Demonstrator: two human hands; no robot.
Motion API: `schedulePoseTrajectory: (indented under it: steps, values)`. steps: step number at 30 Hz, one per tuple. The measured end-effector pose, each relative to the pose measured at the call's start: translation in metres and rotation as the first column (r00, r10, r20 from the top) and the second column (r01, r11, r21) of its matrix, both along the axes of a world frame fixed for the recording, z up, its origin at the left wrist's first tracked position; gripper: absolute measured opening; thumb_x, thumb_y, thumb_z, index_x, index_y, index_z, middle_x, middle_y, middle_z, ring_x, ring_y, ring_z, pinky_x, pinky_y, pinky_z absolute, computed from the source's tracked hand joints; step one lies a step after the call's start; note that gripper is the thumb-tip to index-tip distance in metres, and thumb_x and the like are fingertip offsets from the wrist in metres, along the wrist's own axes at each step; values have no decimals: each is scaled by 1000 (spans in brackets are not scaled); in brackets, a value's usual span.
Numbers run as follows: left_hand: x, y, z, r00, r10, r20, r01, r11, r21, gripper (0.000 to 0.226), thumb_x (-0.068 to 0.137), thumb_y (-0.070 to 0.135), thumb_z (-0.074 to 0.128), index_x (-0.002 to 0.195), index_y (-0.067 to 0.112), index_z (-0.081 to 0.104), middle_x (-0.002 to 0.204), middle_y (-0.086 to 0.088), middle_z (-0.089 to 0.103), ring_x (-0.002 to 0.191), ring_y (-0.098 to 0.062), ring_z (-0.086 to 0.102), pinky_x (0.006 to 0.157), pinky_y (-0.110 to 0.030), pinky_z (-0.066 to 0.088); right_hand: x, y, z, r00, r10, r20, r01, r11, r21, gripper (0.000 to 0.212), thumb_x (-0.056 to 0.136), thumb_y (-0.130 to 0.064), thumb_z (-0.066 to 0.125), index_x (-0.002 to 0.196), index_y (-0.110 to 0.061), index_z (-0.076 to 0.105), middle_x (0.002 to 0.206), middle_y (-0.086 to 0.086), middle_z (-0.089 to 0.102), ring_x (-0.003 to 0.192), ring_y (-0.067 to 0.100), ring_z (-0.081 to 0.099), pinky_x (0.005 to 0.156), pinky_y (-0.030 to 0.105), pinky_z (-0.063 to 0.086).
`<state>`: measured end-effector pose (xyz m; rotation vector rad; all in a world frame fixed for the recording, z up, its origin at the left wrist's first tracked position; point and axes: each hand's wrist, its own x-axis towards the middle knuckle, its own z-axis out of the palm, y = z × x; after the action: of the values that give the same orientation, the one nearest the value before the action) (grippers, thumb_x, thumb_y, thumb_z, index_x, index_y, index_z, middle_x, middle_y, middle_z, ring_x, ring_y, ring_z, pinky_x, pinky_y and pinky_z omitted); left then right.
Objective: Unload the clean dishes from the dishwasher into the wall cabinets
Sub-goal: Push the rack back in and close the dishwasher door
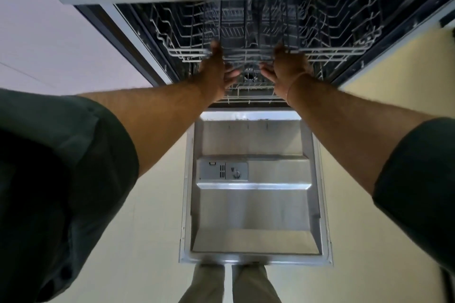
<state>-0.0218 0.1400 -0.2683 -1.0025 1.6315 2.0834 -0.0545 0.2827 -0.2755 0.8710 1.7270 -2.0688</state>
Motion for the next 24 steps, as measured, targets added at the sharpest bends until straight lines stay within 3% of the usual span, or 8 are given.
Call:
schedulePoseTrajectory:
  steps: [2, 4, 8, 12, 17, 19, 21, 24]
  values:
    - [16, -2, -2, 1000, -26, 8, 26, 999, -36, 54, 96, 66, 29, 100, 24, 64, 102, -5, 72, 98, -22, 69, 83, -34, 58, 12, -1, -3, 1000, 11, 22, -12, 999, 35, 35, 98, -38, 56, 113, -7, 59, 97, 9, 70, 89, 21, 72, 75, 36, 62]
    - [35, 0, -12, 999, -29, 34, 30, 999, -38, 52, 97, 65, 31, 108, 25, 62, 111, -6, 69, 103, -23, 67, 84, -34, 56, 32, 2, -13, 998, 43, 45, -46, 996, 78, 42, 96, -41, 57, 120, -7, 58, 98, 9, 70, 88, 19, 72, 70, 32, 62]
    - [88, 8, -41, 994, -38, 102, 33, 998, 54, 63, 100, 61, 25, 148, 23, 38, 147, -9, 49, 127, -28, 55, 113, -47, 38, 87, 13, -43, 989, 71, 127, -86, 989, 119, 46, 97, -42, 54, 129, -8, 54, 99, 3, 66, 87, 17, 72, 69, 31, 61]
    - [158, 17, -69, 985, 28, 170, -35, 999, 42, 59, 101, 54, 36, 143, 14, 43, 136, -7, 57, 105, -24, 65, 98, -40, 52, 164, 22, -61, 978, 35, 204, -57, 993, 104, 27, 100, -36, 52, 108, -11, 57, 83, 2, 64, 84, 21, 68, 74, 32, 59]
    - [261, 29, -101, 965, 19, 262, -50, 993, 110, 49, 102, 51, 37, 126, 11, 54, 108, -7, 64, 88, -23, 65, 73, -32, 52, 273, 33, -88, 958, 16, 287, -43, 995, 87, 27, 100, -32, 52, 112, -8, 59, 98, 6, 62, 88, 25, 67, 86, 39, 56]
    - [304, 34, -121, 957, 27, 289, -79, 982, 169, 49, 103, 48, 38, 130, 10, 51, 117, -10, 62, 92, -25, 65, 82, -37, 52, 316, 37, -103, 946, 7, 324, -39, 995, 92, 23, 99, -33, 54, 103, -11, 59, 106, 7, 63, 86, 25, 69, 86, 39, 57]
    - [346, 41, -143, 943, 25, 331, -93, 977, 190, 58, 103, 48, 36, 141, 5, 43, 134, -14, 56, 107, -30, 62, 94, -40, 50, 357, 41, -123, 927, 0, 376, -40, 994, 98, 24, 99, -34, 54, 108, -12, 58, 110, 7, 63, 91, 25, 69, 86, 38, 57]
    - [399, 54, -175, 922, 35, 384, -124, 970, 211, 62, 103, 50, 33, 145, 5, 38, 143, -16, 51, 110, -31, 60, 95, -40, 48, 408, 48, -157, 893, -15, 451, -25, 996, 83, 26, 99, -34, 54, 108, -10, 57, 108, 7, 64, 94, 28, 69, 85, 39, 57]
